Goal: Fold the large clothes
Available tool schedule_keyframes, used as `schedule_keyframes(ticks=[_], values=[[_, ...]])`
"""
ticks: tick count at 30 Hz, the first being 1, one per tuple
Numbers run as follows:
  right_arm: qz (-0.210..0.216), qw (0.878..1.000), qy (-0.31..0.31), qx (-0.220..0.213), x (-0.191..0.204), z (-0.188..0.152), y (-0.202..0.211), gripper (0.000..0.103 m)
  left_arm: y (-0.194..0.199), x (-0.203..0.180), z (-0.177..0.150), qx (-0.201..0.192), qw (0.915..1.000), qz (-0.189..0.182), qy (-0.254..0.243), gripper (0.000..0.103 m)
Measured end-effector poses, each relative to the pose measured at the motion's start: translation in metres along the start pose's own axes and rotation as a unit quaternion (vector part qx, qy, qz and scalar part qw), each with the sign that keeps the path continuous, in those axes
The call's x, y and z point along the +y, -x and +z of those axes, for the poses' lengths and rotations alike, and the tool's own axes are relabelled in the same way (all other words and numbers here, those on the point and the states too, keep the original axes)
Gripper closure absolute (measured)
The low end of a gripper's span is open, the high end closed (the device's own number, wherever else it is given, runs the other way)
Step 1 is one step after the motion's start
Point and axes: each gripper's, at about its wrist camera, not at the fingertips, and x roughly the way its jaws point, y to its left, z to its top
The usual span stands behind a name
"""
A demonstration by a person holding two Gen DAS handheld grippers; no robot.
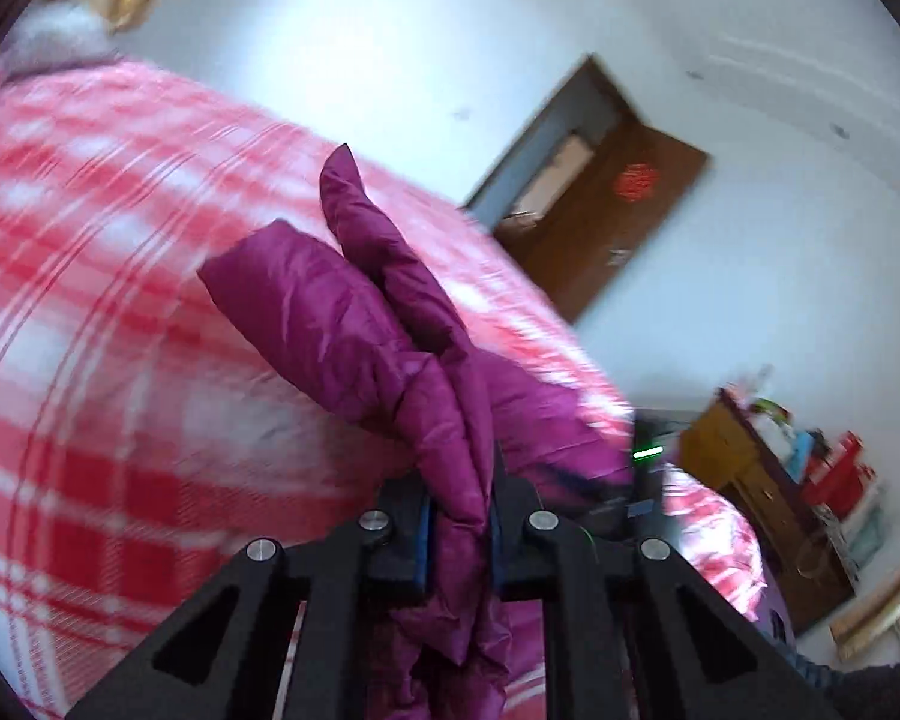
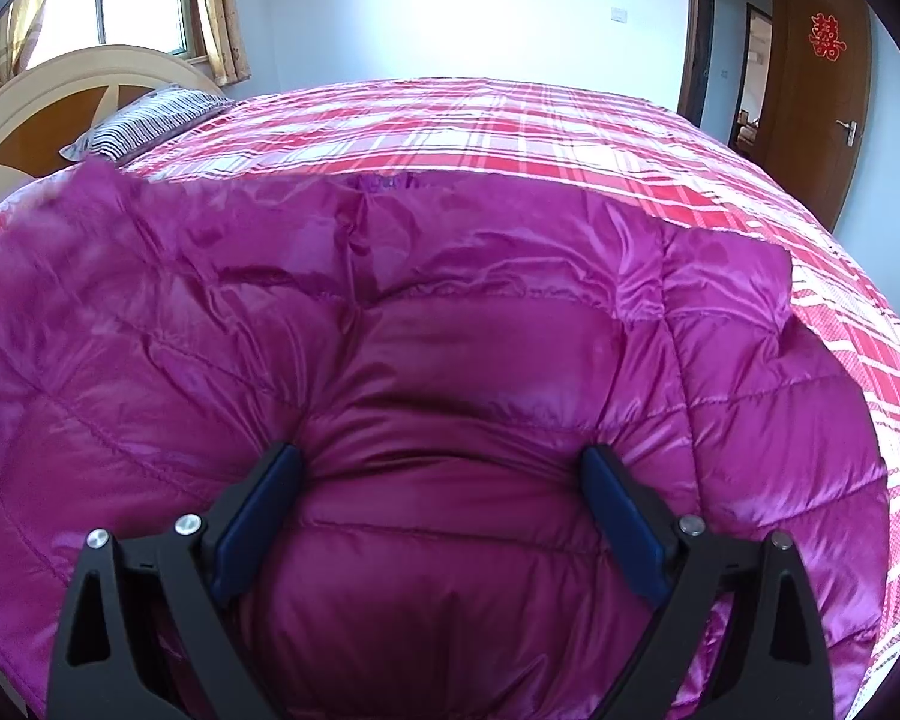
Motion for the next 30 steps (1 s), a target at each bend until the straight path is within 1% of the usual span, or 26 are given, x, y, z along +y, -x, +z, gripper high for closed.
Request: schedule_keyframes(ticks=[2, 5, 7, 8, 10, 11, 13, 15, 16, 18, 19, 21, 22, 23, 25, 27, 28, 29, 30], values=[[0.001, 1.0, 0.0, 0.0, -0.001, 0.0, 0.001, 0.007, -0.006, -0.038, 0.01, -0.003, 0.9991, -0.021, -0.036, 0.09], [0.003, 1.0, 0.0, -0.001, -0.002, 0.0, 0.002, 0.007, -0.026, -0.088, 0.022, 0.01, 0.9955, -0.053, -0.077, 0.089], [0.01, 1.0, -0.005, -0.002, -0.005, 0.0, 0.003, 0.007, -0.05, -0.114, 0.025, 0.024, 0.9923, -0.062, -0.104, 0.089], [0.022, 1.0, -0.01, -0.001, -0.009, 0.0, 0.004, 0.006, -0.062, -0.127, 0.025, 0.029, 0.9907, -0.062, -0.118, 0.089], [0.043, 0.999, -0.016, 0.003, -0.019, 0.001, 0.01, 0.008, -0.082, -0.143, 0.023, 0.038, 0.9873, -0.076, -0.135, 0.089], [0.05, 0.999, -0.014, 0.007, -0.025, 0.001, 0.017, 0.011, -0.088, -0.147, 0.02, 0.043, 0.986, -0.082, -0.138, 0.089], [0.059, 0.998, -0.029, 0.016, -0.043, -0.001, 0.035, 0.011, -0.106, -0.156, 0.015, 0.05, 0.9832, -0.096, -0.147, 0.089], [0.062, 0.997, -0.042, 0.017, -0.07, -0.006, 0.059, 0.011, -0.121, -0.16, 0.006, 0.062, 0.9815, -0.109, -0.145, 0.089], [0.056, 0.997, -0.051, 0.014, -0.083, -0.008, 0.069, 0.011, -0.131, -0.16, -0.001, 0.071, 0.9807, -0.115, -0.141, 0.089], [0.027, 0.996, -0.084, -0.002, -0.118, -0.011, 0.094, 0.011, -0.149, -0.16, -0.016, 0.091, 0.9785, -0.126, -0.136, 0.089], [0.014, 0.994, -0.112, -0.014, -0.14, -0.013, 0.107, 0.011, -0.156, -0.16, -0.025, 0.101, 0.9774, -0.128, -0.134, 0.089], [-0.005, 0.986, -0.161, -0.047, -0.173, -0.012, 0.131, 0.011, -0.172, -0.158, -0.042, 0.125, 0.9752, -0.126, -0.132, 0.089], [-0.005, 0.981, -0.181, -0.07, -0.185, -0.01, 0.143, 0.011, -0.177, -0.158, -0.05, 0.132, 0.9745, -0.121, -0.135, 0.089], [0.012, 0.976, -0.194, -0.098, -0.193, -0.005, 0.156, 0.011, -0.184, -0.158, -0.059, 0.139, 0.9736, -0.114, -0.141, 0.089], [0.059, 0.973, -0.189, -0.12, -0.193, 0.006, 0.164, 0.011, -0.189, -0.162, -0.069, 0.14, 0.9721, -0.101, -0.159, 0.089], [0.11, 0.974, -0.17, -0.097, -0.181, 0.022, 0.151, 0.011, -0.188, -0.171, -0.074, 0.129, 0.9708, -0.081, -0.185, 0.086], [0.124, 0.976, -0.16, -0.083, -0.174, 0.029, 0.141, 0.013, -0.185, -0.177, -0.075, 0.126, 0.9697, -0.069, -0.197, 0.085], [0.128, 0.978, -0.148, -0.066, -0.167, 0.034, 0.13, 0.023, -0.183, -0.181, -0.073, 0.122, 0.9687, -0.06, -0.208, 0.082], [0.122, 0.983, -0.13, -0.035, -0.159, 0.039, 0.114, 0.037, -0.172, -0.19, -0.073, 0.107, 0.966, -0.044, -0.231, 0.076]])
